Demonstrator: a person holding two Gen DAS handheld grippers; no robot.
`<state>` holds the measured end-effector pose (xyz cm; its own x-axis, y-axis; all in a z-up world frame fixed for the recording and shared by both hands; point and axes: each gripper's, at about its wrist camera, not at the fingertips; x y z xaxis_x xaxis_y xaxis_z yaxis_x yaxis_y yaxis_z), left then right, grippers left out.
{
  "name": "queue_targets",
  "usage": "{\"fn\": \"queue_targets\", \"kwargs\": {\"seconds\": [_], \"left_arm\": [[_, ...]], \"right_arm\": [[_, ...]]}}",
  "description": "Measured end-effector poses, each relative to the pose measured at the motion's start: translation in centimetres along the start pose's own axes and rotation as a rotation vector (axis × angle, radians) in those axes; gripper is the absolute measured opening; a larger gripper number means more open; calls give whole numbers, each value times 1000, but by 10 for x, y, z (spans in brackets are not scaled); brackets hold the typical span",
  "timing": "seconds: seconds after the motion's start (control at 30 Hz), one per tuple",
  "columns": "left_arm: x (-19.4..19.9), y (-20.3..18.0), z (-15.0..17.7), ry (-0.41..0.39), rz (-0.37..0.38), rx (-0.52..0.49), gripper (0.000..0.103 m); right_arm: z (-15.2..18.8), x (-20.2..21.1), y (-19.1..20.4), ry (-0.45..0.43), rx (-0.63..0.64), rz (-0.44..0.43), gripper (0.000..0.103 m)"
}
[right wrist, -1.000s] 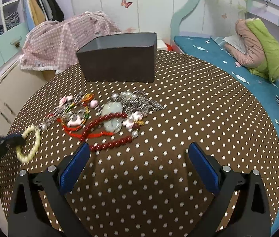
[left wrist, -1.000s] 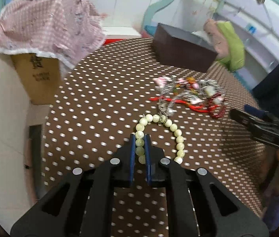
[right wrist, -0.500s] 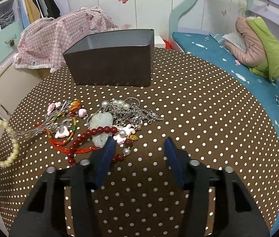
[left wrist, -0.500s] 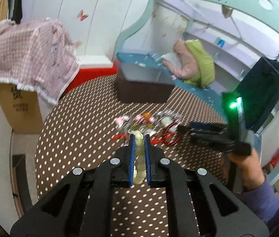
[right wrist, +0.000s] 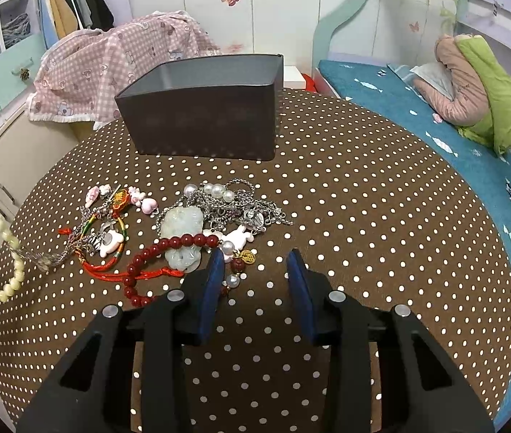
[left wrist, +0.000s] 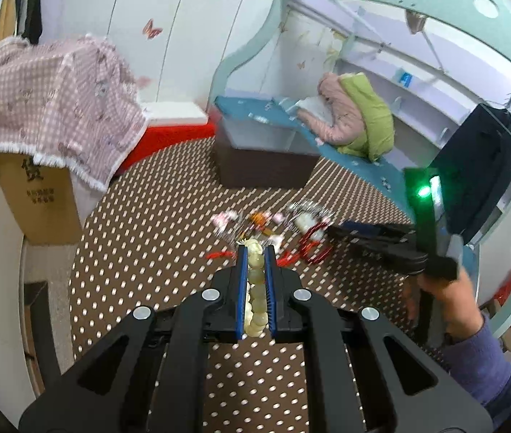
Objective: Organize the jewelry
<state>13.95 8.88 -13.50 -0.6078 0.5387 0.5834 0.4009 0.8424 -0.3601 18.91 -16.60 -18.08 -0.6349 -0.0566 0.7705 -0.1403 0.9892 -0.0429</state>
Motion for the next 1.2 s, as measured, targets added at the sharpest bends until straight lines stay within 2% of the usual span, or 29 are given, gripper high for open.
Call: {"fn": "queue_targets", "kwargs": {"seconds": [0.1, 0.23, 0.5, 0.57, 0.6, 0.77, 0.9, 1.0, 1.2], "left_arm": [[-14, 17, 9, 54, -6, 58, 9], [-26, 30, 17, 82, -32, 97, 9], [-40, 45, 24, 143, -112, 112, 10], [-42, 48, 25, 154, -128, 117, 22], [-42, 48, 25, 154, -135, 122, 36], [-38, 45, 23, 129, -101, 116, 37], [-45, 36, 16, 135, -108, 64, 37], [-48, 36, 12, 136, -104, 63, 37], [-68, 37, -13, 145, -71, 50, 37]], "right_arm": [[0, 1, -1, -2, -6, -8, 39], [0, 0, -1, -4, -3, -10, 40], [-3, -3, 3, -1, 10, -9, 40], [-3, -3, 5, -1, 16, -6, 40], [-2, -3, 5, -1, 18, -5, 40], [0, -3, 4, -1, 7, -7, 40], [0, -3, 4, -1, 12, -5, 40], [0, -2, 3, -1, 14, -9, 40], [-2, -2, 1, -10, 9, -12, 40]]}}
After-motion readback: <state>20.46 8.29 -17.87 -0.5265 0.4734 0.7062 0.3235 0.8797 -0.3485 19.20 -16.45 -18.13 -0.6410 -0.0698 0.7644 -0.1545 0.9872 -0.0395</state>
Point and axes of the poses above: each gripper's, at about its wrist camera, not at the fingertips, and x roughly against the way its jaws point, y to its left, z to its underside, and after that the axes turned 8 degrees about z, right-handed
